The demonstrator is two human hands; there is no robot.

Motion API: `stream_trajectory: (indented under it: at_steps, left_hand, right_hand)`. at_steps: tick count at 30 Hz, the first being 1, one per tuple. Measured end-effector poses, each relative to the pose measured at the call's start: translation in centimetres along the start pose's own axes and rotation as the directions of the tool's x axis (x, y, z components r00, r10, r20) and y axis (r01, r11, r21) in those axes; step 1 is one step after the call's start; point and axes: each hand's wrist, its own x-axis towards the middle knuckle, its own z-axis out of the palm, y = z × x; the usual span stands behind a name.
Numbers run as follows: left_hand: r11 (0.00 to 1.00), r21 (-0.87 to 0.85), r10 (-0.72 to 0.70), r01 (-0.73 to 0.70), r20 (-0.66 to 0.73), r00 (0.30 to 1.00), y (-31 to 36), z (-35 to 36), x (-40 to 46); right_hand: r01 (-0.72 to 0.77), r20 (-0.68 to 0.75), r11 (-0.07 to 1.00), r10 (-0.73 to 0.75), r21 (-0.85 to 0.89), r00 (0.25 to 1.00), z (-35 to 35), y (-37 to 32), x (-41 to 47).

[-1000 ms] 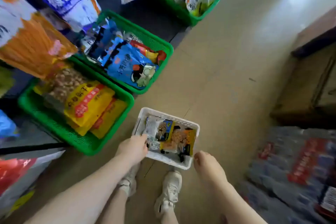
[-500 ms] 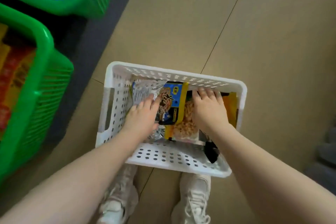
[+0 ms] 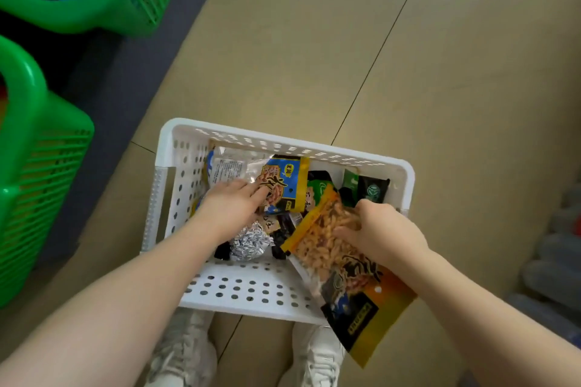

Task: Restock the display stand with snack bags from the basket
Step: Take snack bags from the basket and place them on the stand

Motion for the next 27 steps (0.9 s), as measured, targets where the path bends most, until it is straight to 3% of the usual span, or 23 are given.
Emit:
stream_trajectory:
  at_steps: [3,6,8,13,17,20,24,27]
  left_hand:
    - [0.997,-0.073,-0.034,0.029,-0.077,0.996,0.3,-1.7,-0.3]
    - [0.920,-0.373,-0.211,0.123,-0.205,0.956,0.2,-3.5,-2.3]
    - [0.860,-0.487,-0.295,0.149,-0.237,0.926,0.2,-5.2,-5.2]
    - [0.866,-0.483,-0.327,0.127,-0.356,0.875,1.0,-10.4,-16.4]
    - [0.799,-0.566,-0.476,0.205,-0.387,0.789,1.8,-17.8,-25.8]
    - [0.754,-0.611,-0.574,0.239,-0.438,0.692,3.2,-24.5,-34.1]
    - [0.767,-0.538,-0.632,0.349,-0.543,0.553,5.2,-31.5,-46.2]
    - [0.761,-0.460,-0.642,0.457,-0.632,0.434,5.9,-34.0,-55.6]
  right_hand:
    - [-0.077,0.115,0.987,0.062,0.139,0.991,-0.5,-0.3,-0.8]
    - [-0.163,0.206,0.972,0.126,0.170,0.970,-0.8,-0.9,-2.3]
    - [-0.202,0.178,0.967,0.174,0.155,0.969,-1.0,-1.4,-4.1]
    - [-0.123,0.125,0.962,0.094,0.243,0.988,-5.6,-3.3,-12.7]
    - [-0.116,0.194,0.838,0.012,0.533,0.981,-12.1,-5.4,-23.1]
    - [0.027,0.106,0.817,-0.107,0.575,0.989,-17.3,-8.3,-31.9]
    - [0.295,-0.078,0.873,-0.288,0.388,0.955,-22.9,-14.0,-43.0]
    - [0.449,-0.224,0.846,-0.397,0.287,0.890,-25.7,-19.3,-50.7]
